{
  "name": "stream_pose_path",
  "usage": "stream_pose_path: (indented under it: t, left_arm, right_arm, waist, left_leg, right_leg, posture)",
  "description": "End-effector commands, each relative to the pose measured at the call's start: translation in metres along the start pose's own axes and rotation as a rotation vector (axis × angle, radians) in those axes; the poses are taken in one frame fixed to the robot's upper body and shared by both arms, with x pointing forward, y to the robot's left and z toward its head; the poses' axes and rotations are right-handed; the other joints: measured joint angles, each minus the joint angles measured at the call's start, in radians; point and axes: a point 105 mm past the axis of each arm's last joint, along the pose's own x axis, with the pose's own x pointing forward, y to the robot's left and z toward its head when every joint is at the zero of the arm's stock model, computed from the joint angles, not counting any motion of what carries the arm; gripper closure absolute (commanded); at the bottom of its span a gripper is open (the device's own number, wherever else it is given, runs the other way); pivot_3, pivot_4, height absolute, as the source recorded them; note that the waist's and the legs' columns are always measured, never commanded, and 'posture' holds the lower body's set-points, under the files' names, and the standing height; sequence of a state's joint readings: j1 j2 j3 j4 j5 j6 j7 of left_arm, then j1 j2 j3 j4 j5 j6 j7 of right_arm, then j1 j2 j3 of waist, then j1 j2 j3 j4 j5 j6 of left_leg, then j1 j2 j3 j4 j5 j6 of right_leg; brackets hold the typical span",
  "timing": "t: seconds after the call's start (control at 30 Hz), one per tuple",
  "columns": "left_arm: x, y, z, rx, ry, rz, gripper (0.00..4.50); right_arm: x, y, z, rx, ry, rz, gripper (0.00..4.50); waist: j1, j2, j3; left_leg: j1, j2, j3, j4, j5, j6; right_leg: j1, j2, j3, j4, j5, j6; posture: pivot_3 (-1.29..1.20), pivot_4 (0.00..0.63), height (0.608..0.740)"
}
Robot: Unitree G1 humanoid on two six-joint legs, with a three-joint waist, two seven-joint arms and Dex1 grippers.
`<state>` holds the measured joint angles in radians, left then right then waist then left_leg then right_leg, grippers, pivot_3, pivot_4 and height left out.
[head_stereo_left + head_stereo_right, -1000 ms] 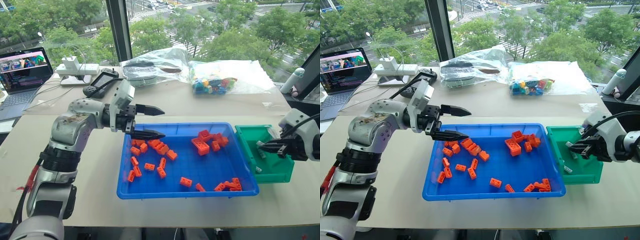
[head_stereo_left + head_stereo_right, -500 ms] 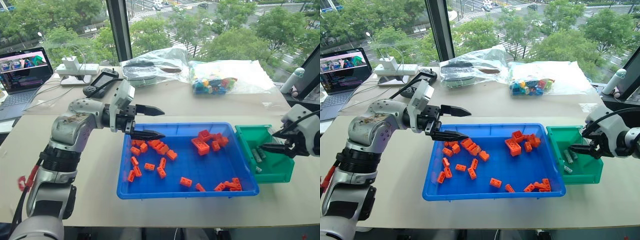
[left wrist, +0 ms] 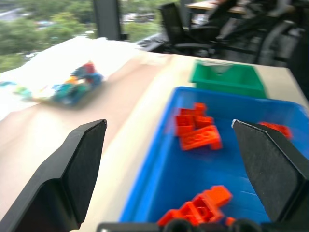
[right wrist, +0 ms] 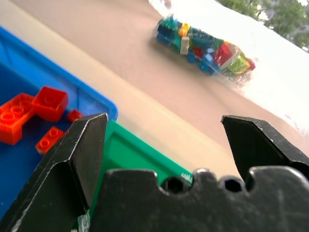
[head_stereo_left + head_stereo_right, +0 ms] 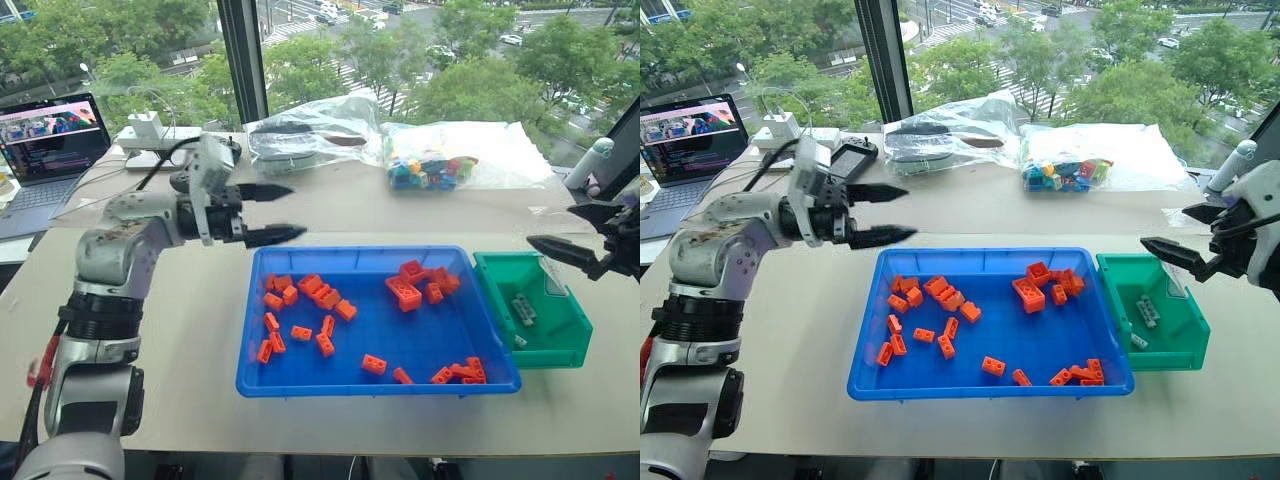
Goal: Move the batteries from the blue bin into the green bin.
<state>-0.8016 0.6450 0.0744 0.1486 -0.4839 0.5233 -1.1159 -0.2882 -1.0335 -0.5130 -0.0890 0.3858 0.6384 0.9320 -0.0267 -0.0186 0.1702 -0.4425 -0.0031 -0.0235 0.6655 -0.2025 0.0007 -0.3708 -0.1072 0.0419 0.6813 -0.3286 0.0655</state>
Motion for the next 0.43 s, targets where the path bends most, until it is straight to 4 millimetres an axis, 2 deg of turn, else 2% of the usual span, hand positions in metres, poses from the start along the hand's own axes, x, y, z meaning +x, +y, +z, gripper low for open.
stream_pose_path:
  t: [0.03, 0.13, 0.43]
  left_arm:
    - [-0.025, 0.017, -0.020, 0.053, 0.069, 0.173, 0.00]
    - [-0.034, 0.018, -0.029, 0.046, 0.069, 0.229, 0.00]
    - [-0.042, 0.028, -0.049, -0.028, 0.068, 0.296, 0.00]
  right_arm:
    - [-0.018, -0.011, -0.007, 0.053, -0.036, -0.048, 0.07]
    - [-0.023, -0.013, -0.016, 0.119, -0.038, -0.050, 0.07]
    - [-0.018, -0.016, -0.030, 0.103, -0.013, -0.110, 0.07]
  waist:
    - [0.000, 0.000, 0.000]
    - [0.001, 0.000, 0.000]
    - [0.009, 0.000, 0.000]
  left_leg:
    - [0.000, 0.000, 0.000, 0.000, 0.000, 0.000]
    - [0.000, 0.000, 0.000, -0.001, 0.000, 0.000]
    - [0.001, 0.000, 0.001, -0.001, 0.000, 0.000]
  right_leg:
    - [0.000, 0.000, 0.000, 0.000, 0.000, 0.000]
    - [0.000, 0.000, 0.000, 0.000, 0.000, 0.000]
    - [0.000, 0.000, 0.000, -0.001, 0.000, 0.000]
  posture:
    - [0.00, 0.150, 0.732]
    - [0.00, 0.150, 0.732]
    - [0.00, 0.150, 0.732]
